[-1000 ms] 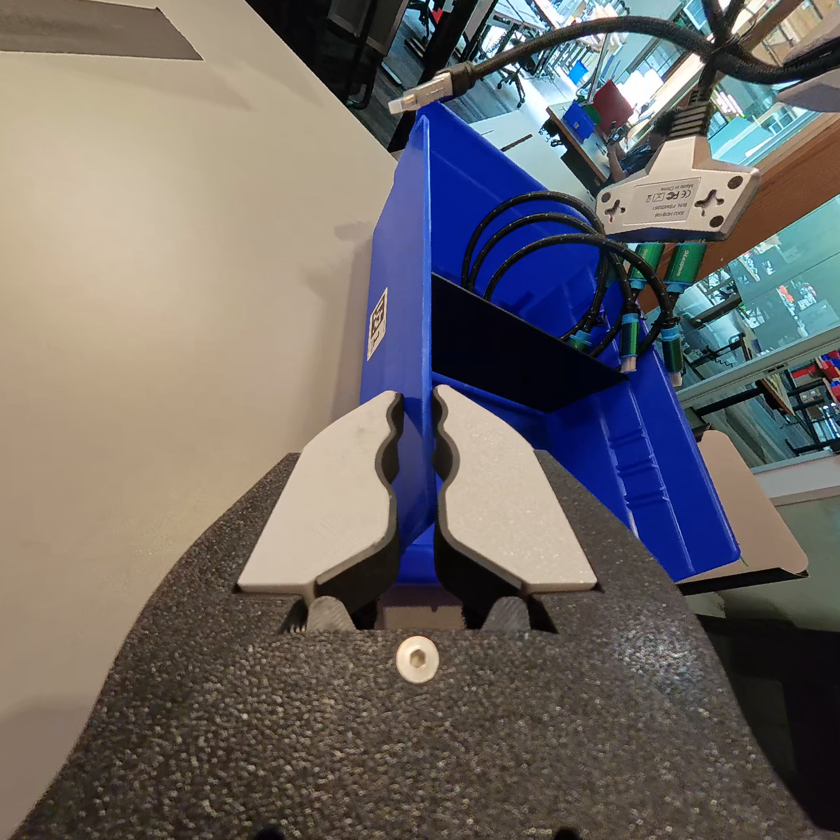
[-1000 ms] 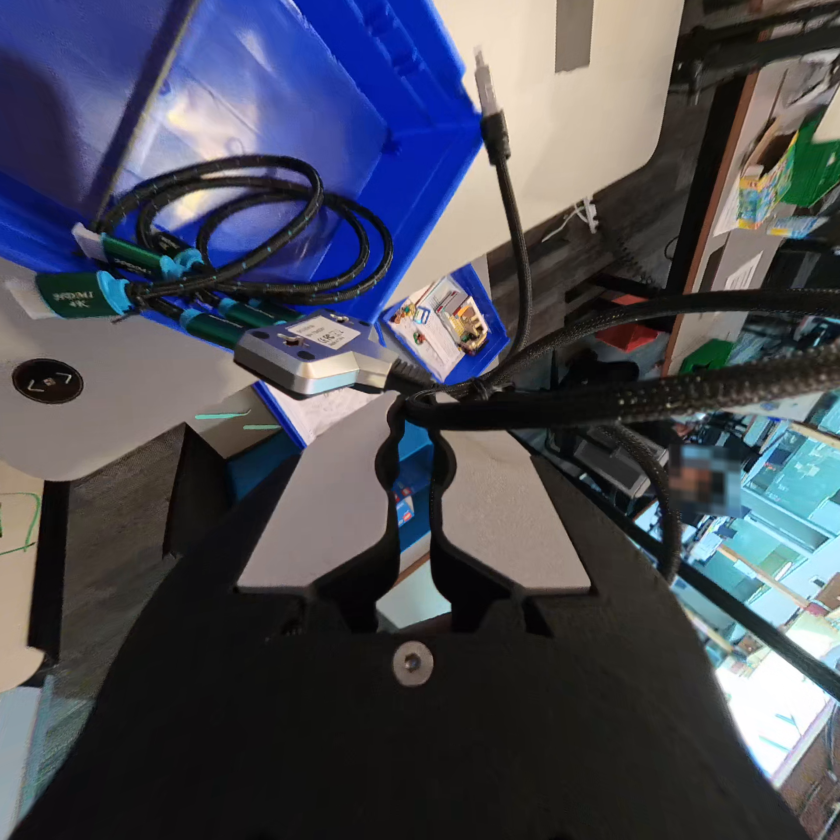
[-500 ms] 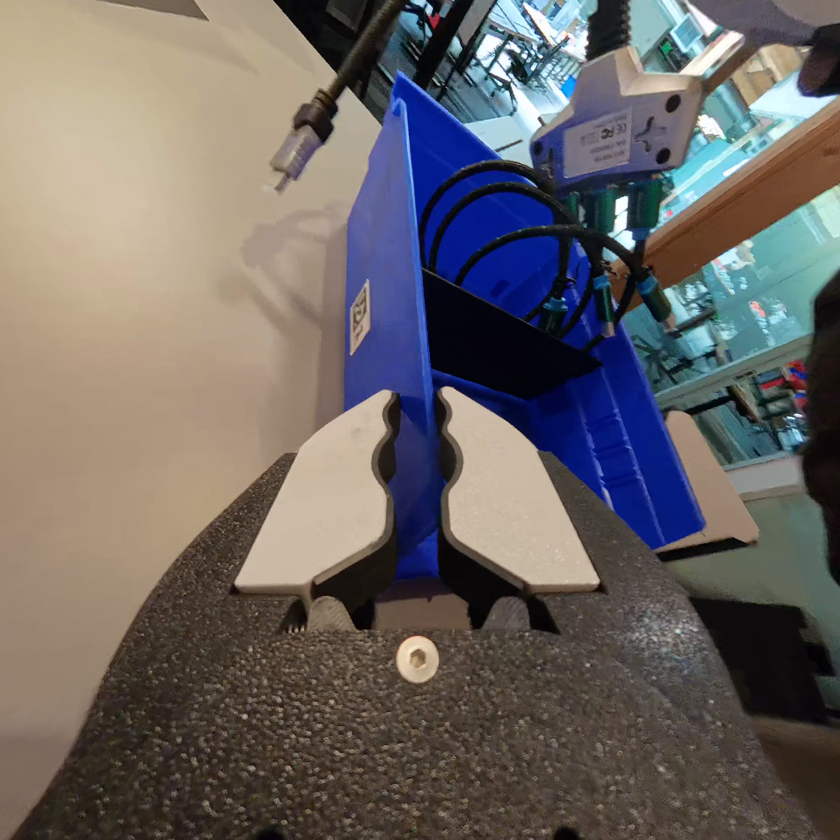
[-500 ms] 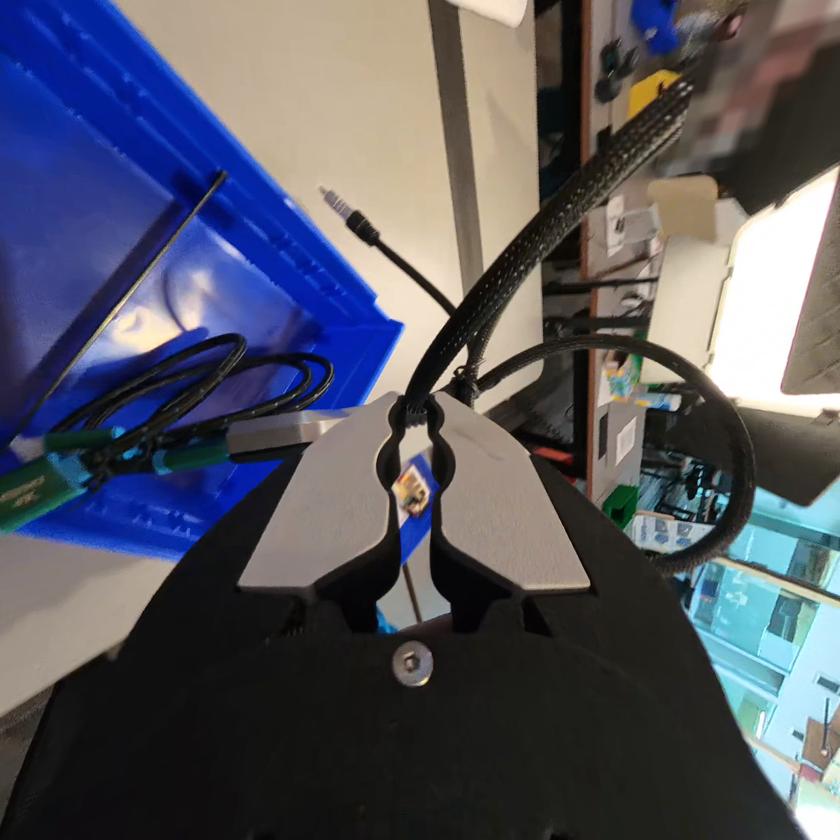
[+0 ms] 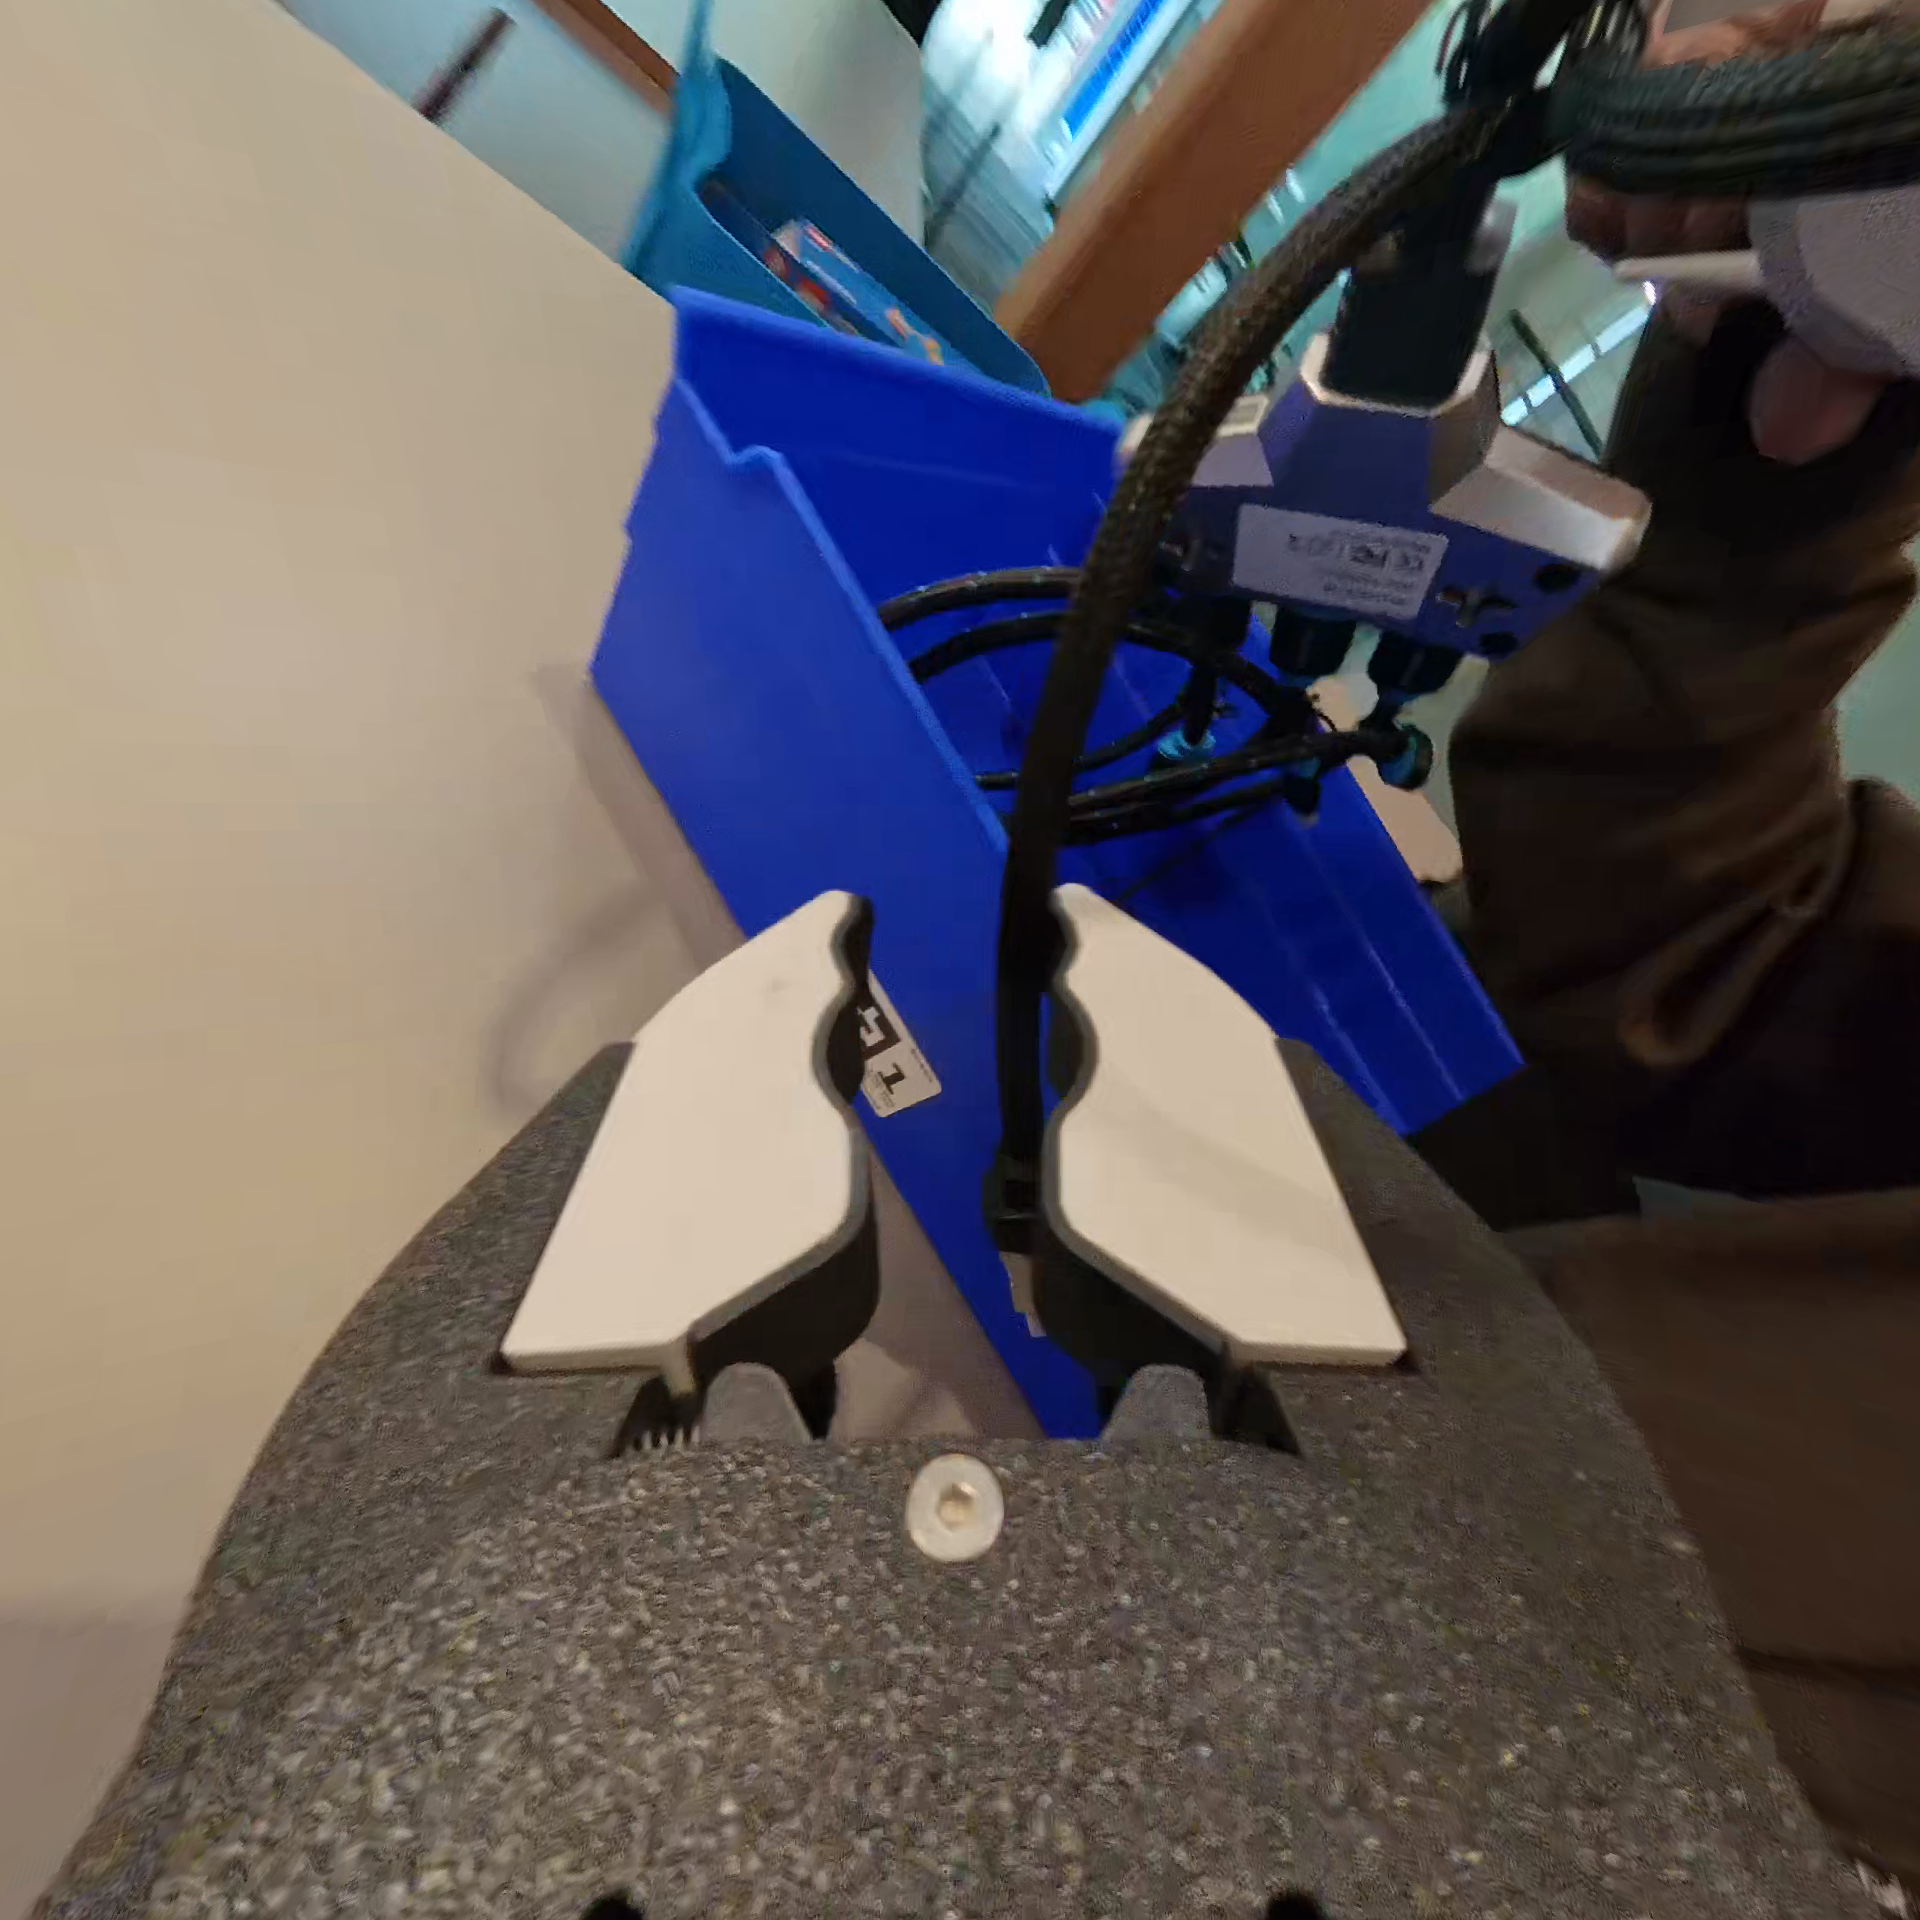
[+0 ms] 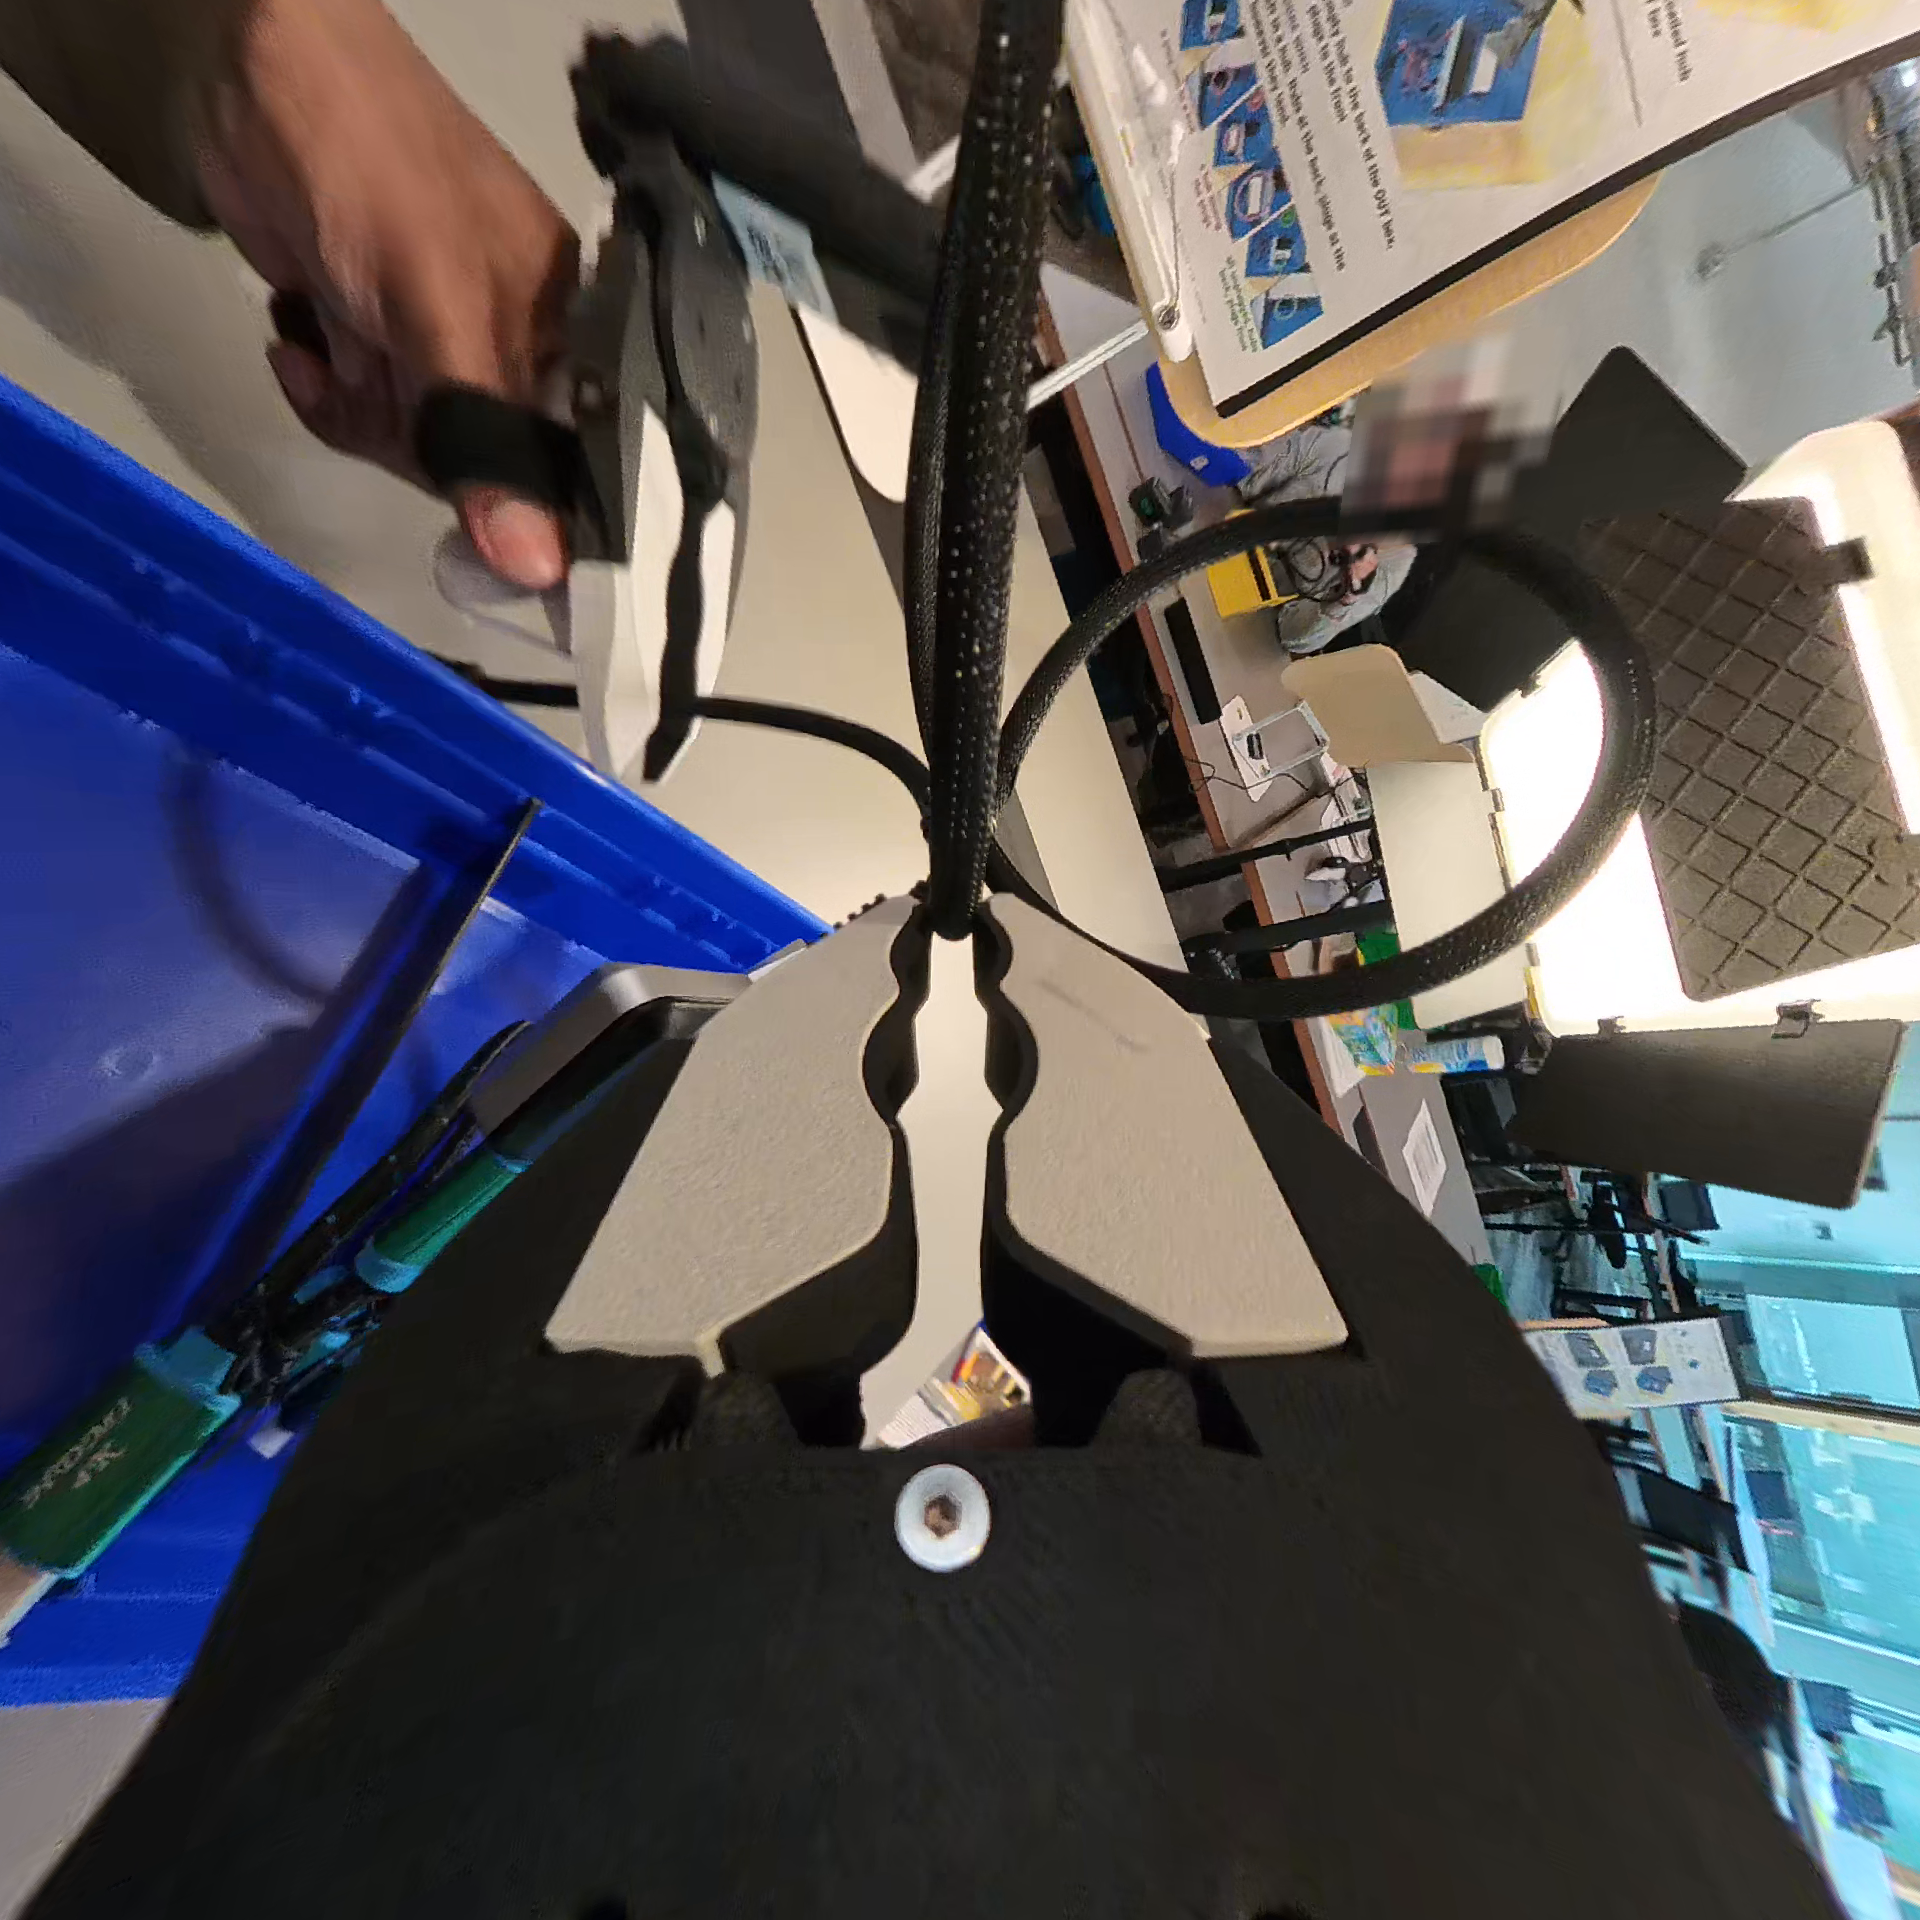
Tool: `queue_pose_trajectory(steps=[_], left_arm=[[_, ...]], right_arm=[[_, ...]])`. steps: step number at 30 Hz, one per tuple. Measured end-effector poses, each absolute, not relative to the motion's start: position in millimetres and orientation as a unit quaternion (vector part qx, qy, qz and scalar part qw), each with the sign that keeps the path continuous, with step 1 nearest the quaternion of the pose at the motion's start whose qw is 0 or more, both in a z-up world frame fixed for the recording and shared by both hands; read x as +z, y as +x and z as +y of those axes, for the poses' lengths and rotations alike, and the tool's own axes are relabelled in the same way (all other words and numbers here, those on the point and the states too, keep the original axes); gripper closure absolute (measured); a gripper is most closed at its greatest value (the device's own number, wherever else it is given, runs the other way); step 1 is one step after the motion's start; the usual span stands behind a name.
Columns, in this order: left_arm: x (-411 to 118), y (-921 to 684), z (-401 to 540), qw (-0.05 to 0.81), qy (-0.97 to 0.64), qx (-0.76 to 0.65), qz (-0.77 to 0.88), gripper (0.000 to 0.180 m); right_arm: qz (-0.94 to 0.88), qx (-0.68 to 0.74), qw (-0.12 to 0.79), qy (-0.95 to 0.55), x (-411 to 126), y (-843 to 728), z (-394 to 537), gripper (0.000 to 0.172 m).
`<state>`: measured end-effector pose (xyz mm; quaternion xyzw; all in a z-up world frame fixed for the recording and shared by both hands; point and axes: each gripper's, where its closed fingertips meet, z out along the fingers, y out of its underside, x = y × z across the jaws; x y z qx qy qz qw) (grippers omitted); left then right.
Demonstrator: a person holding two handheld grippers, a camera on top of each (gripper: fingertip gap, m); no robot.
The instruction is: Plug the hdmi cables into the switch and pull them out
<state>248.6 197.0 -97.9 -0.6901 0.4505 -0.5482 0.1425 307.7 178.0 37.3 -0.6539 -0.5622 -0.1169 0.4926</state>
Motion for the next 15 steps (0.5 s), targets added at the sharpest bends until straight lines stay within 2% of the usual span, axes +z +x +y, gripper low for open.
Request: queue_pose_trajectory(steps=[1,2,5,7,11,15], left_arm=[[-95.5,253.7,190.3,0.122,-0.670,-0.560,0.471,0.163],[-89.2,256.7,188.3,0.107,-0.656,-0.575,0.477,0.176],[-76.0,257.0,207.7,0.142,-0.678,-0.522,0.497,0.176],[-48.8,260.0,213.9,0.163,-0.675,-0.522,0.496,0.177],[11.6,286.4,213.7,0.204,-0.626,-0.605,0.447,0.178],[7.0,317.5,202.7,0.192,-0.576,-0.673,0.422,0.178]], right_arm=[[-0.557,-0.111,0.500,-0.654,38.5,308.5,177.2,0.164],[-0.551,-0.108,0.506,-0.654,39.4,310.3,176.7,0.164],[-0.535,-0.110,0.522,-0.655,42.0,319.7,176.7,0.164],[-0.520,-0.108,0.540,-0.653,48.1,327.6,175.7,0.164],[-0.479,-0.084,0.589,-0.646,65.7,346.4,172.5,0.164],[-0.445,-0.046,0.625,-0.640,73.2,359.3,169.7,0.164]])
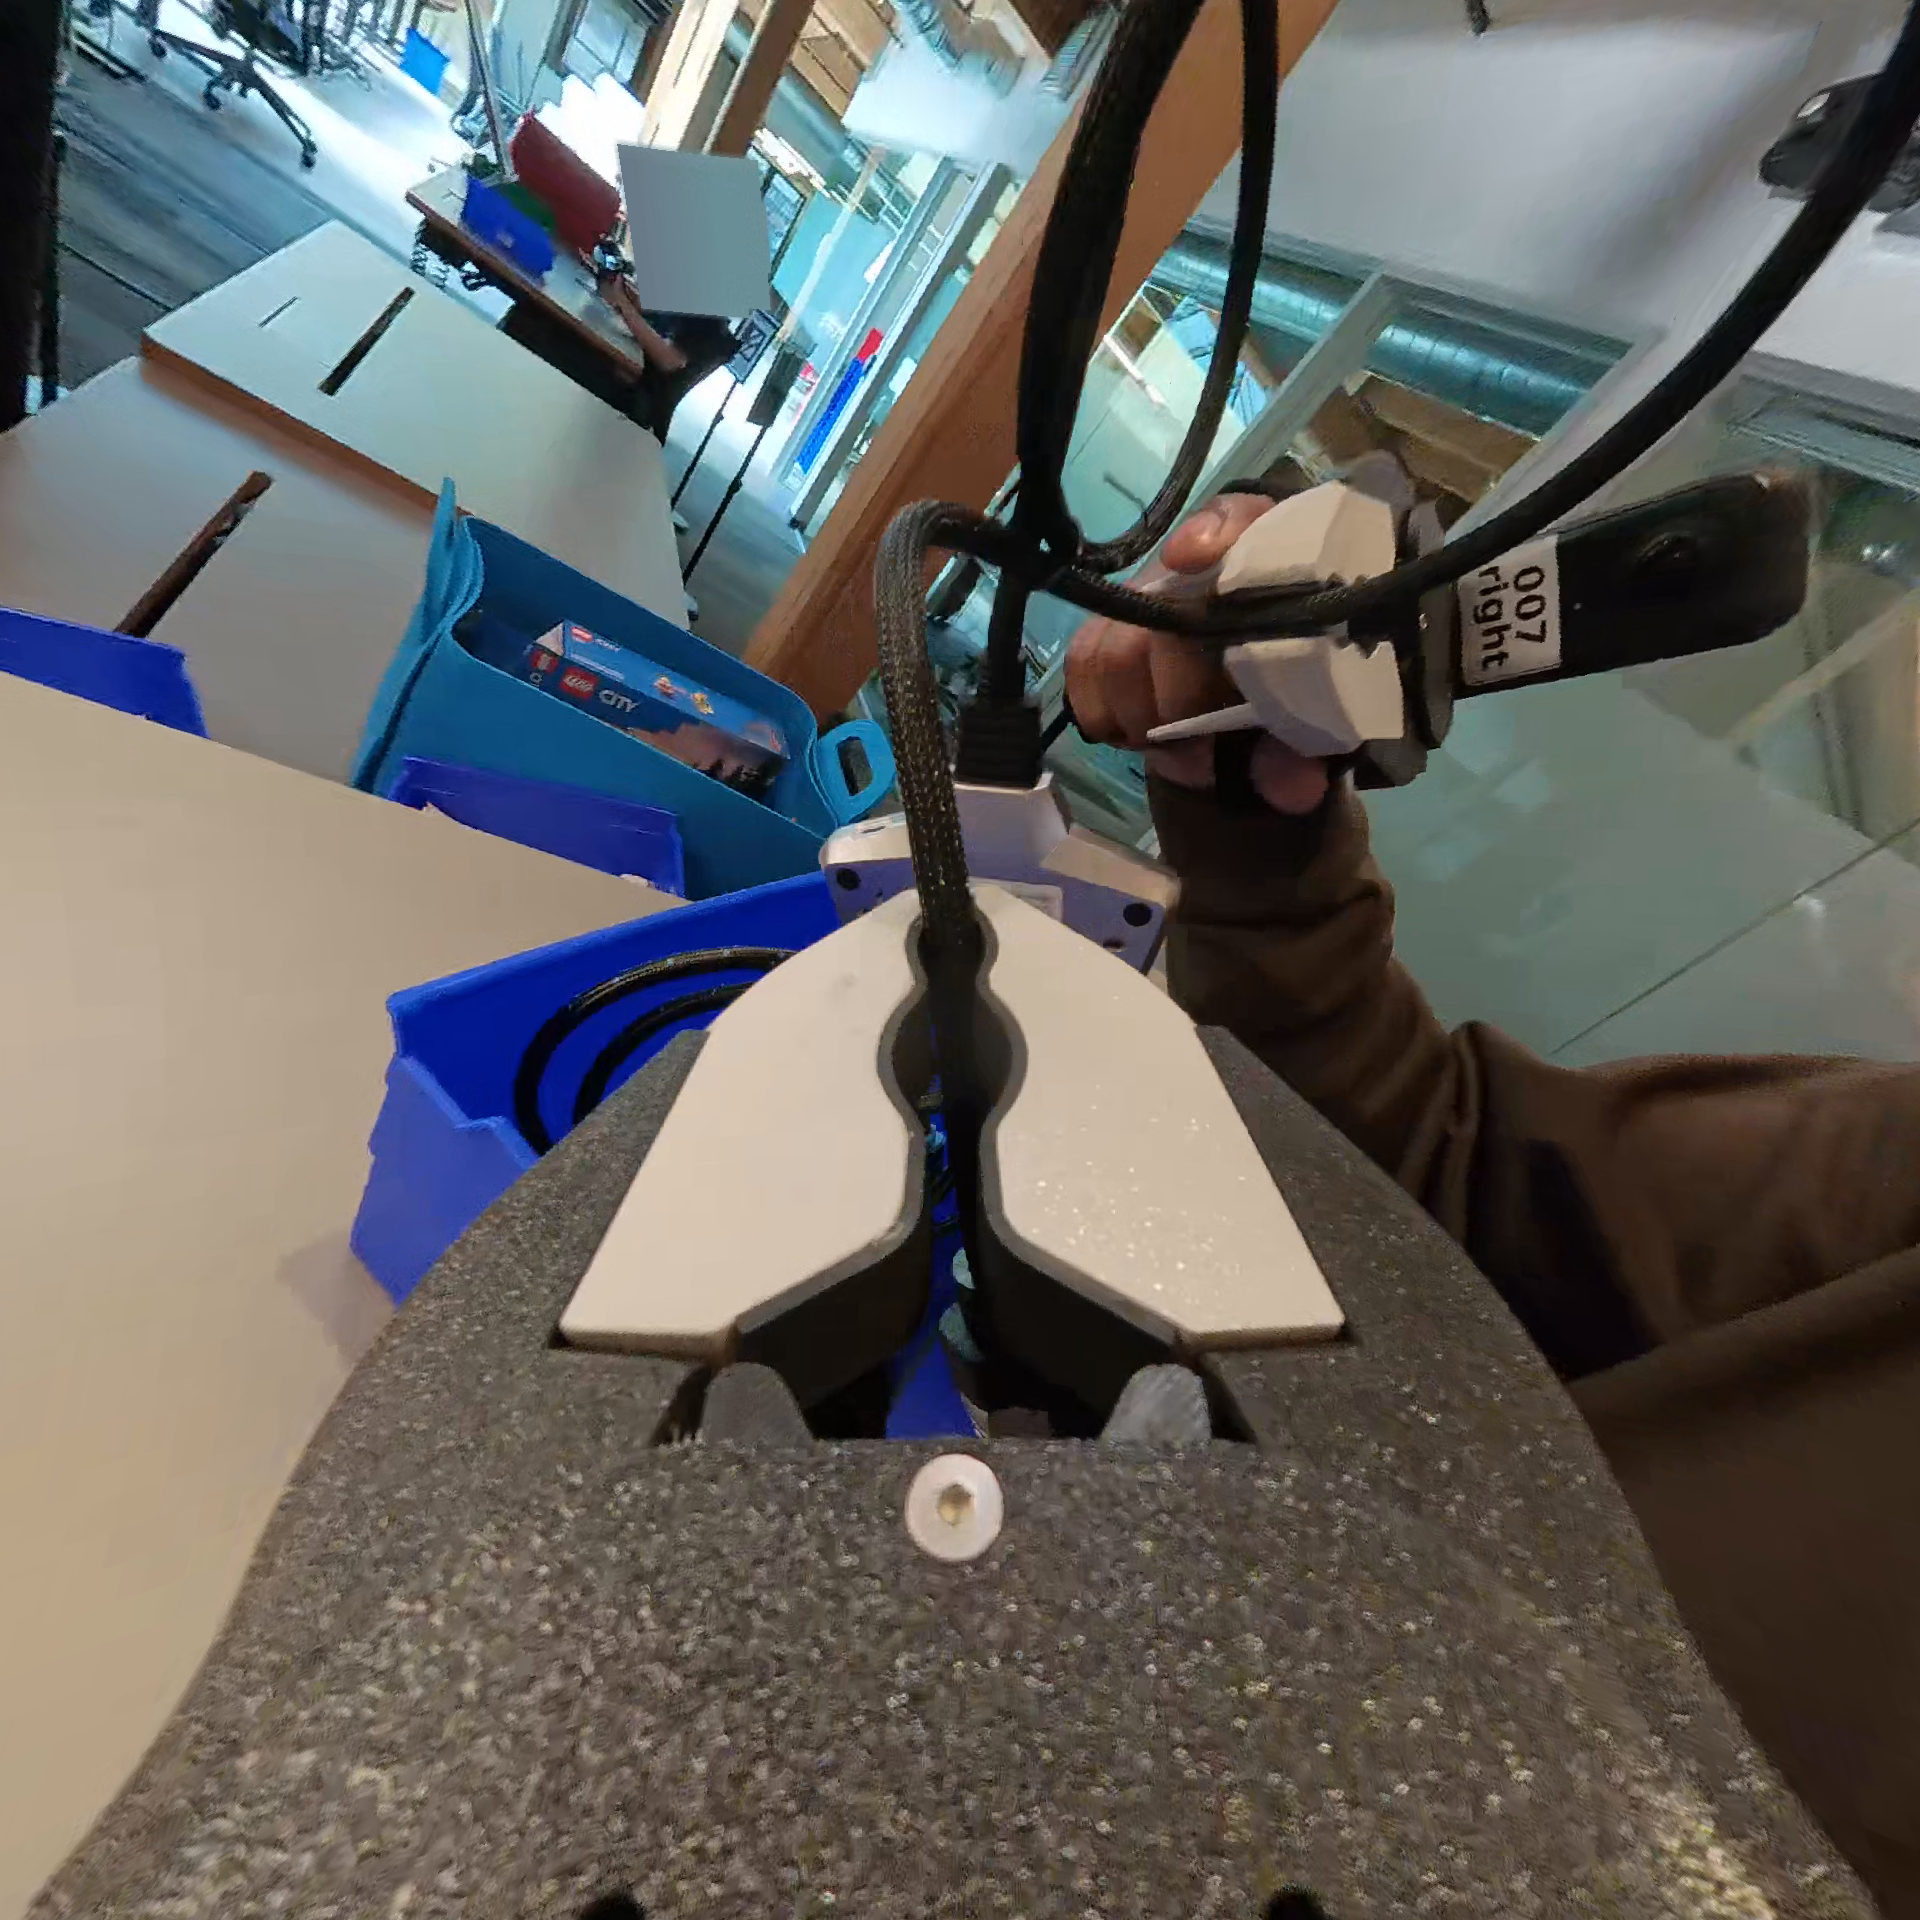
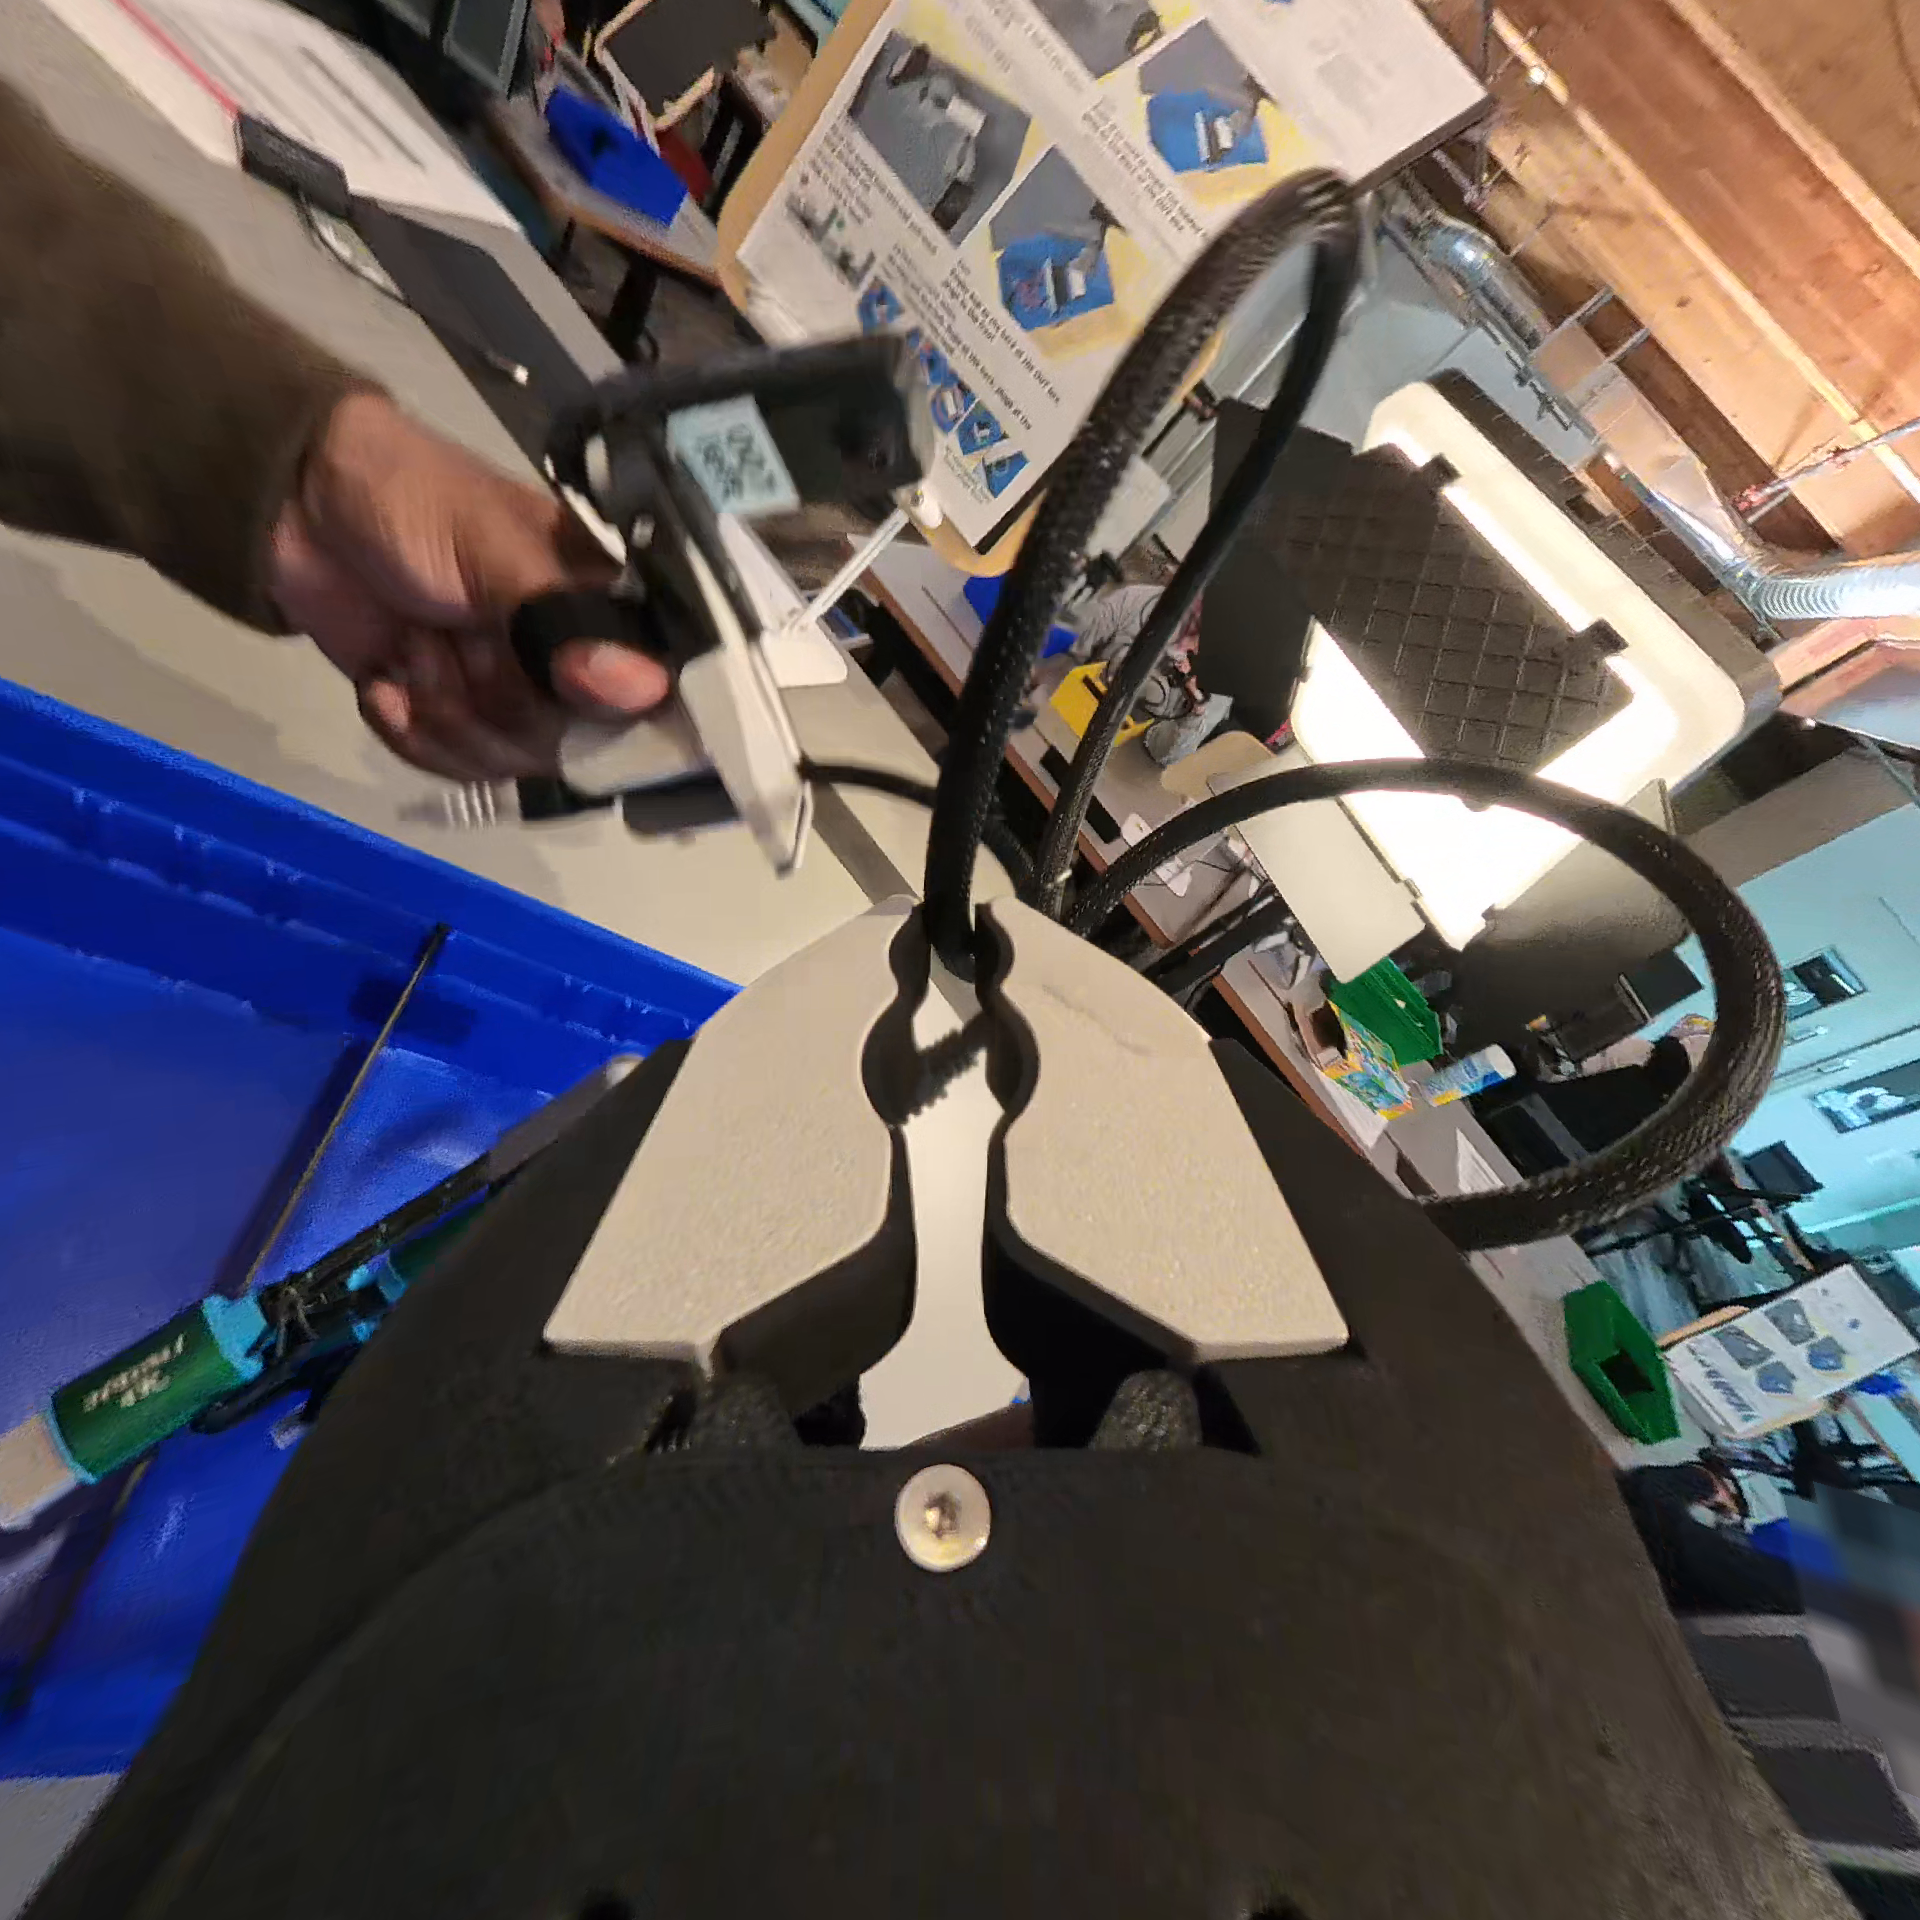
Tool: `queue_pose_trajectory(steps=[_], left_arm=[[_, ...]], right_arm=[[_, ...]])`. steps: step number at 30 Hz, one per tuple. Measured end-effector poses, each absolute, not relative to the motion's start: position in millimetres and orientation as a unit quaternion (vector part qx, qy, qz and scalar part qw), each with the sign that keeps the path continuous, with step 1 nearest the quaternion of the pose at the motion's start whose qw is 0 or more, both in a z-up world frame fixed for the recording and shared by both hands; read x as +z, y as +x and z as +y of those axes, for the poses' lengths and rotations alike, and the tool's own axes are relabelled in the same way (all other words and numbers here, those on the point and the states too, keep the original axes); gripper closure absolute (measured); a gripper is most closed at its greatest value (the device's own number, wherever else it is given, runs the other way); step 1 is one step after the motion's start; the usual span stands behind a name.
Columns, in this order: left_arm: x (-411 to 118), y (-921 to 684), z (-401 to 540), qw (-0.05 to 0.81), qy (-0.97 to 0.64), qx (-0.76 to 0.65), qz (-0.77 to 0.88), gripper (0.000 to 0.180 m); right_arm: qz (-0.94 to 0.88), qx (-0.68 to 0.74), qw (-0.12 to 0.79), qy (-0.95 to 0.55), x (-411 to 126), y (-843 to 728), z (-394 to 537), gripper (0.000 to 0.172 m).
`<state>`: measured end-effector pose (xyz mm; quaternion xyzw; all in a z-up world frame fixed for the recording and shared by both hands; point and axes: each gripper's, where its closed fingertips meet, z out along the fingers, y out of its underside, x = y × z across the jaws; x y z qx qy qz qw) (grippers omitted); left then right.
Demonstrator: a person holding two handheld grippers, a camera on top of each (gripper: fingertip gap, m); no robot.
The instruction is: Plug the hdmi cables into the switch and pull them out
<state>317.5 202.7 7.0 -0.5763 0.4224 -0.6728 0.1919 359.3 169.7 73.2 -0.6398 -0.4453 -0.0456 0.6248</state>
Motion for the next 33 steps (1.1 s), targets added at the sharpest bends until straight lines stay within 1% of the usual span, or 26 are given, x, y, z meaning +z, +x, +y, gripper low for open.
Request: queue_pose_trajectory(steps=[2,4,6,8,9,10,13,15,17,20,21,25,28,33], left_arm=[[-20.1,330.2,199.8,0.205,-0.582,-0.645,0.451,0.179],[-47.8,339.1,197.2,0.237,-0.596,-0.579,0.503,0.179],[-55.9,343.9,198.8,0.266,-0.605,-0.550,0.510,0.178],[-54.4,343.9,204.2,0.277,-0.621,-0.547,0.488,0.165],[-54.7,341.9,206.5,0.282,-0.629,-0.537,0.487,0.158],[-56.7,338.6,210.3,0.290,-0.642,-0.514,0.489,0.151],[-65.5,321.9,226.4,0.322,-0.684,-0.412,0.509,0.131],[-62.2,313.1,226.2,0.342,-0.677,-0.390,0.522,0.130],[-64.6,308.7,217.8,0.328,-0.670,-0.399,0.534,0.131],[-70.4,295.0,218.3,0.304,-0.688,-0.424,0.505,0.121],[-69.7,288.1,219.3,0.300,-0.691,-0.442,0.487,0.121],[-72.6,261.8,205.9,0.249,-0.691,-0.514,0.443,0.122],[-77.0,247.6,195.0,0.237,-0.689,-0.532,0.432,0.122],[-75.6,224.4,174.6,0.230,-0.682,-0.563,0.407,0.122]], right_arm=[[-0.437,-0.031,0.632,-0.639,72.0,361.6,170.0,0.163],[-0.439,-0.035,0.626,-0.644,66.8,361.5,171.5,0.162],[-0.444,-0.045,0.617,-0.649,64.1,359.5,171.7,0.161],[-0.441,-0.073,0.598,-0.665,63.2,362.4,170.8,0.160],[-0.438,-0.089,0.587,-0.675,63.0,365.2,169.2,0.154],[-0.434,-0.096,0.576,-0.686,62.8,366.6,165.5,0.149],[-0.410,-0.076,0.560,-0.715,62.1,362.3,150.4,0.143],[-0.395,-0.067,0.551,-0.732,55.8,356.6,144.0,0.141],[-0.386,-0.091,0.535,-0.746,45.1,354.6,142.8,0.134],[-0.358,-0.153,0.523,-0.758,40.5,359.7,140.9,0.128],[-0.346,-0.165,0.525,-0.760,42.2,361.2,137.7,0.127],[-0.258,-0.138,0.532,-0.795,39.1,376.5,128.6,0.124],[-0.271,-0.111,0.518,-0.803,21.9,371.4,134.9,0.130],[-0.342,-0.153,0.467,-0.801,-4.3,347.5,155.7,0.133]])
